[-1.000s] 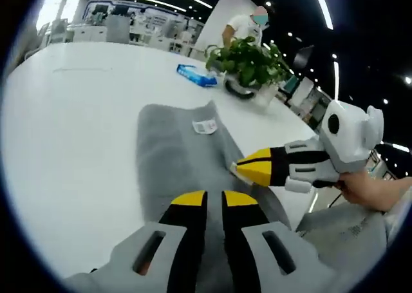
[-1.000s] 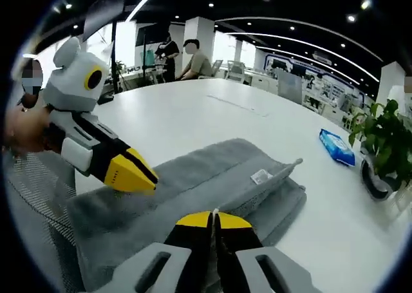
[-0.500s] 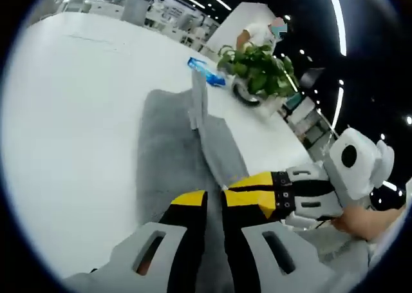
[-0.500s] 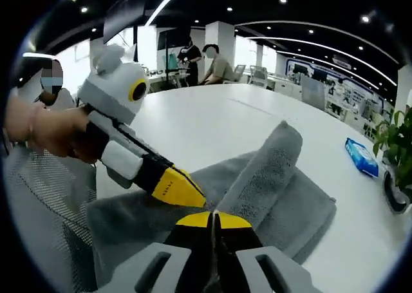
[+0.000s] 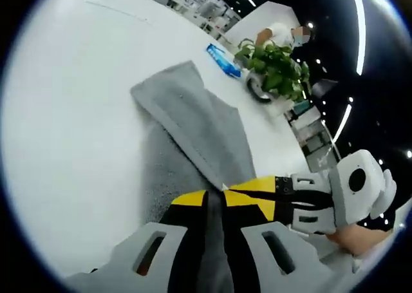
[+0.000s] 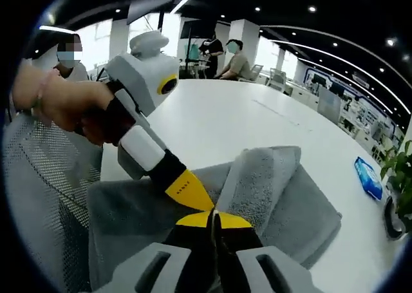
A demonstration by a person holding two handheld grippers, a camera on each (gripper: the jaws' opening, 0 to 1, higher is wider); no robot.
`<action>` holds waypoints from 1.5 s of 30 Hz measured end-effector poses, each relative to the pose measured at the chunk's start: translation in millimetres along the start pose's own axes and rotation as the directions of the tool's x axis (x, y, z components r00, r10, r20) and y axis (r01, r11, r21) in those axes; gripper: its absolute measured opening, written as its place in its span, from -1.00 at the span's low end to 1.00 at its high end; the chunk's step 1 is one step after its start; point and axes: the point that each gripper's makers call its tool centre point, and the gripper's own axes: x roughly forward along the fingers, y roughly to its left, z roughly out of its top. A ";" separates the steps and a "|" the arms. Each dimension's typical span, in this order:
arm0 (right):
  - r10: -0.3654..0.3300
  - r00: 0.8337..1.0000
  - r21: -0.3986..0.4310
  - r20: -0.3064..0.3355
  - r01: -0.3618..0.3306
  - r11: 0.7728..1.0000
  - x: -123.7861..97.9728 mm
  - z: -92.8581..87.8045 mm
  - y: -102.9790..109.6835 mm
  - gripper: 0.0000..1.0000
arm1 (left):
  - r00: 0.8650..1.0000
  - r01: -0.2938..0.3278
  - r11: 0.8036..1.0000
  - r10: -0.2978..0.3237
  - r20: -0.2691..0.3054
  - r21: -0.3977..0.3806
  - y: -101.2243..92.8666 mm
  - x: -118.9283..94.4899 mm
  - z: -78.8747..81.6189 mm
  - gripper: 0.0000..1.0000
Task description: Open the folded towel by lifting each exposed corner and separating the folded layers until the towel lies flat within the target outline without major curled edges
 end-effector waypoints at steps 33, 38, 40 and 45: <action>-0.190 0.973 0.560 -0.130 0.230 0.796 -48.2 -58.8 -71.2 -0.89 | 0.997 0.077 0.992 -0.075 -0.020 0.104 -28.0 14.7 -10.1 -0.78; -0.199 0.969 0.491 -0.143 0.244 0.836 -45.5 -60.1 -68.6 -0.95 | 1.000 0.006 0.939 -0.008 0.005 0.343 -22.4 24.0 -6.3 -0.81; -0.202 0.968 0.465 -0.149 0.249 0.849 -44.8 -60.5 -69.0 -0.96 | 1.000 0.017 0.955 -0.019 0.005 0.297 -23.6 24.1 -7.2 -0.81; -0.238 0.958 0.333 -0.163 0.280 0.900 -42.1 -60.9 -69.5 -0.96 | 1.000 0.000 0.924 0.004 -0.012 0.383 -19.2 25.6 -10.1 -0.88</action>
